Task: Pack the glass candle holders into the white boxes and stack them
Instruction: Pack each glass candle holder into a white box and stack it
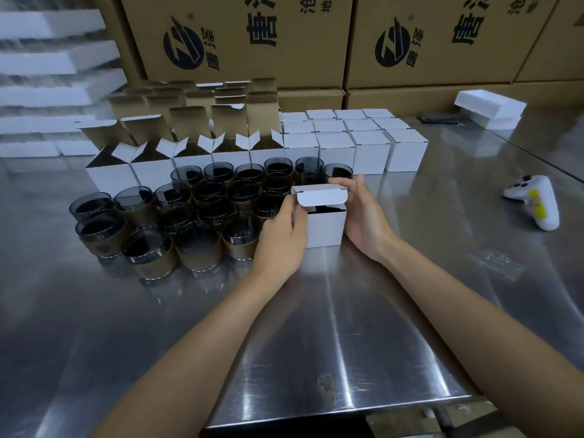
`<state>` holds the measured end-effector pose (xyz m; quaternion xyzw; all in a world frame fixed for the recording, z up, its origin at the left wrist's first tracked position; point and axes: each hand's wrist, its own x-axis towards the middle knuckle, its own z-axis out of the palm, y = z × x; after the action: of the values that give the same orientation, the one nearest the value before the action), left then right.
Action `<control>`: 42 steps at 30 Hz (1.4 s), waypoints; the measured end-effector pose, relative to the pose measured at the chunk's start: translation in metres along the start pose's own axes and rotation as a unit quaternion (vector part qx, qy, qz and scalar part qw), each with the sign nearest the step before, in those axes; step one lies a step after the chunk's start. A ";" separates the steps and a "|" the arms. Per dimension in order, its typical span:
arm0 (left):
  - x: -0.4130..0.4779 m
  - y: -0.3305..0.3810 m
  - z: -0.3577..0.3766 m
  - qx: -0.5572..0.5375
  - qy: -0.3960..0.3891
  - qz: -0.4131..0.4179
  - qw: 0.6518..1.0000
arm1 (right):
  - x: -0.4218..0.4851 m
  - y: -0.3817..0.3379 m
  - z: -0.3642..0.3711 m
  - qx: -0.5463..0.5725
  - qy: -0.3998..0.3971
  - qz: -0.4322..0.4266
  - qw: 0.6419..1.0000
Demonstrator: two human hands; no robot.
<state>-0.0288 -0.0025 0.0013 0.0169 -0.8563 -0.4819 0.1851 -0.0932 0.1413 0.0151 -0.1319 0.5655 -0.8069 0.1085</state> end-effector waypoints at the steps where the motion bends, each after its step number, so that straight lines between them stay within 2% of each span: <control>1: 0.000 0.000 0.000 0.000 0.002 -0.002 1.000 | 0.000 0.000 -0.002 -0.004 -0.010 0.002 1.000; 10: -0.007 0.000 0.001 0.014 -0.012 0.003 1.000 | -0.001 0.004 -0.007 -0.051 -0.076 0.000 0.996; 18: -0.015 0.006 0.007 0.033 -0.018 0.009 0.999 | 0.002 0.011 -0.009 -0.132 -0.029 -0.042 0.990; 22: -0.016 0.006 0.003 0.011 -0.010 0.033 0.999 | -0.003 0.012 -0.010 -0.202 -0.030 -0.063 0.977; 26: -0.013 0.006 -0.002 0.019 0.018 0.016 1.000 | -0.006 0.009 -0.011 -0.254 -0.040 -0.082 0.963; 37: -0.015 0.014 -0.007 0.082 0.038 0.012 0.996 | -0.007 0.006 -0.012 -0.295 -0.071 -0.114 0.946; 42: -0.016 0.018 -0.008 0.093 0.019 0.001 0.995 | -0.008 0.006 -0.011 -0.280 -0.092 -0.106 0.950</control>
<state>-0.0086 0.0036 0.0153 0.0425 -0.8937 -0.3998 0.1992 -0.0888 0.1514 0.0052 -0.2898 0.7391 -0.6072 0.0331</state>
